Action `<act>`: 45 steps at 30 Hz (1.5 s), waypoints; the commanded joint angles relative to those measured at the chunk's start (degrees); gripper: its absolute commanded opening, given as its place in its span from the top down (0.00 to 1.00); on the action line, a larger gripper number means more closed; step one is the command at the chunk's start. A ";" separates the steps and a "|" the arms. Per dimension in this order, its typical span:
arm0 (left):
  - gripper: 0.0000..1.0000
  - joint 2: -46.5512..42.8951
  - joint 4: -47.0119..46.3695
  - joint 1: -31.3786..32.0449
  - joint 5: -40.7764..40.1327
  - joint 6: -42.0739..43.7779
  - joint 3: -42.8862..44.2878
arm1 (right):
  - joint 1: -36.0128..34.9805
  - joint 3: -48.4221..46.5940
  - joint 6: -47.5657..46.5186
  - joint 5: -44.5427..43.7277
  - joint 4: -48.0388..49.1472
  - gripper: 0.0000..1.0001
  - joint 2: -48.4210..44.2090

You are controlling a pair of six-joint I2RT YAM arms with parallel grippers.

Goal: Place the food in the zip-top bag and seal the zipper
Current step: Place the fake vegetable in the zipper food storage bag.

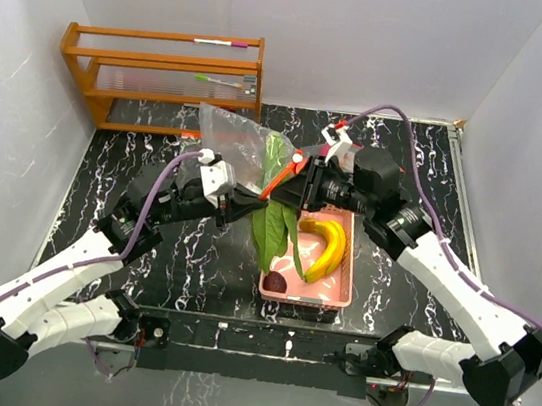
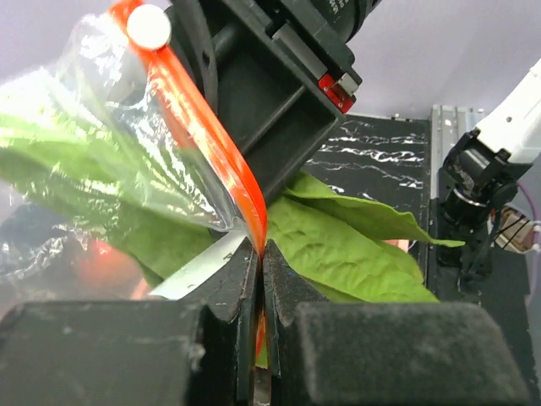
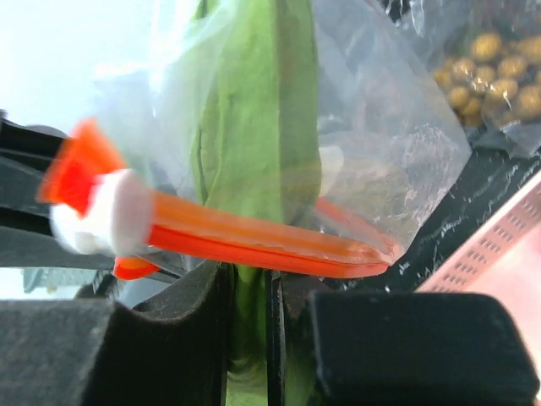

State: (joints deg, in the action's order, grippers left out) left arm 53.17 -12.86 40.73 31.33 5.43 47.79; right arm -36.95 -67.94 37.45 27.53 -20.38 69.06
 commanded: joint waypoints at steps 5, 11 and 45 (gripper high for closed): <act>1.00 -2.40 -8.85 0.31 2.90 -11.47 -2.23 | 0.20 9.04 9.74 -7.02 31.06 0.92 -6.44; 1.00 1.91 -17.37 0.44 7.31 -22.38 -0.85 | -0.28 15.02 14.74 -13.55 41.12 0.92 -7.12; 1.00 5.04 -9.79 4.27 -15.41 -44.76 -2.64 | -0.41 -0.91 6.61 -15.34 -6.13 0.89 -4.96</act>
State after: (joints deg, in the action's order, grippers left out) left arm 60.18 -28.49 44.77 22.15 -33.28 43.53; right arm -37.32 -67.90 52.05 8.14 -9.89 64.14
